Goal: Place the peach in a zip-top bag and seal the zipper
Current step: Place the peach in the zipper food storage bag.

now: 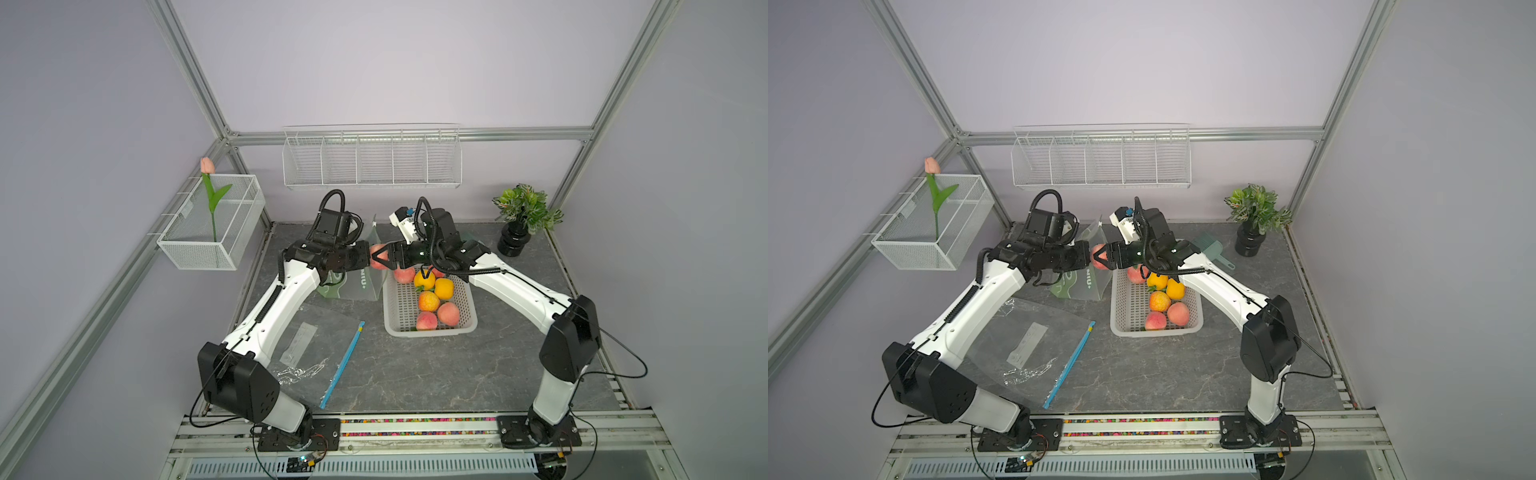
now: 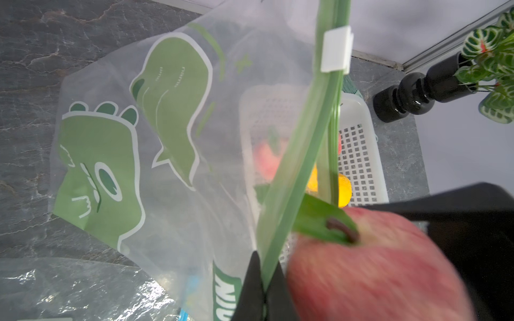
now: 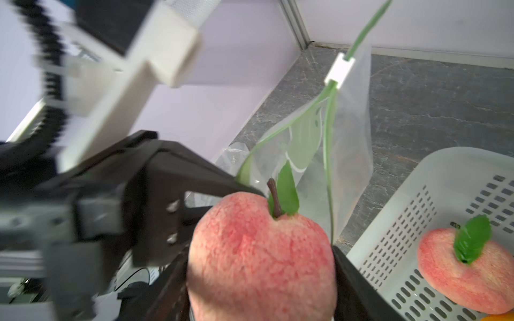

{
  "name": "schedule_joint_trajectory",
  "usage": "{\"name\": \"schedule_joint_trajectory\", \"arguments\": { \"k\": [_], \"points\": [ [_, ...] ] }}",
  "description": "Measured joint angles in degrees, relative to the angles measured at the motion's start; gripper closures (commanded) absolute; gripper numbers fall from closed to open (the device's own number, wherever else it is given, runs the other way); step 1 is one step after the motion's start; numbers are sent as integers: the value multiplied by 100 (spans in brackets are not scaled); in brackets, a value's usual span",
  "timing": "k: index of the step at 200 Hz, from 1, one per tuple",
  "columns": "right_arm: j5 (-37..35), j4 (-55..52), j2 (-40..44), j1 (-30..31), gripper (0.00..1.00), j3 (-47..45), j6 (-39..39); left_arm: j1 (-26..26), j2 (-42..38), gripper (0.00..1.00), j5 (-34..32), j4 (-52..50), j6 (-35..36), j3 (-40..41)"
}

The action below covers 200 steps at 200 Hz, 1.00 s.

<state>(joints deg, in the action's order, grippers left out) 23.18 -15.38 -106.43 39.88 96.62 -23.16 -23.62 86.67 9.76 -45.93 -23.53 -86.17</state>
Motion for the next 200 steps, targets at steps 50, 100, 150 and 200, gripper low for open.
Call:
{"name": "schedule_joint_trajectory", "arguments": {
  "k": [50, 100, 150, 200],
  "points": [
    [-935, -835, -649, 44, 28, 776, 70, 31, -2, 100, 361, 22, 13, -52],
    [-1182, -1311, -975, 162, 20, 1294, 212, 31, -2, 100, 503, 50, 13, -52],
    [-1110, -1440, -986, 146, 3, 1366, 304, 37, -2, 100, 343, 35, 15, -66],
    [-890, -1384, -986, 92, 1, 1366, 299, 37, -2, 100, 221, -28, 44, -177]
  ]
}}
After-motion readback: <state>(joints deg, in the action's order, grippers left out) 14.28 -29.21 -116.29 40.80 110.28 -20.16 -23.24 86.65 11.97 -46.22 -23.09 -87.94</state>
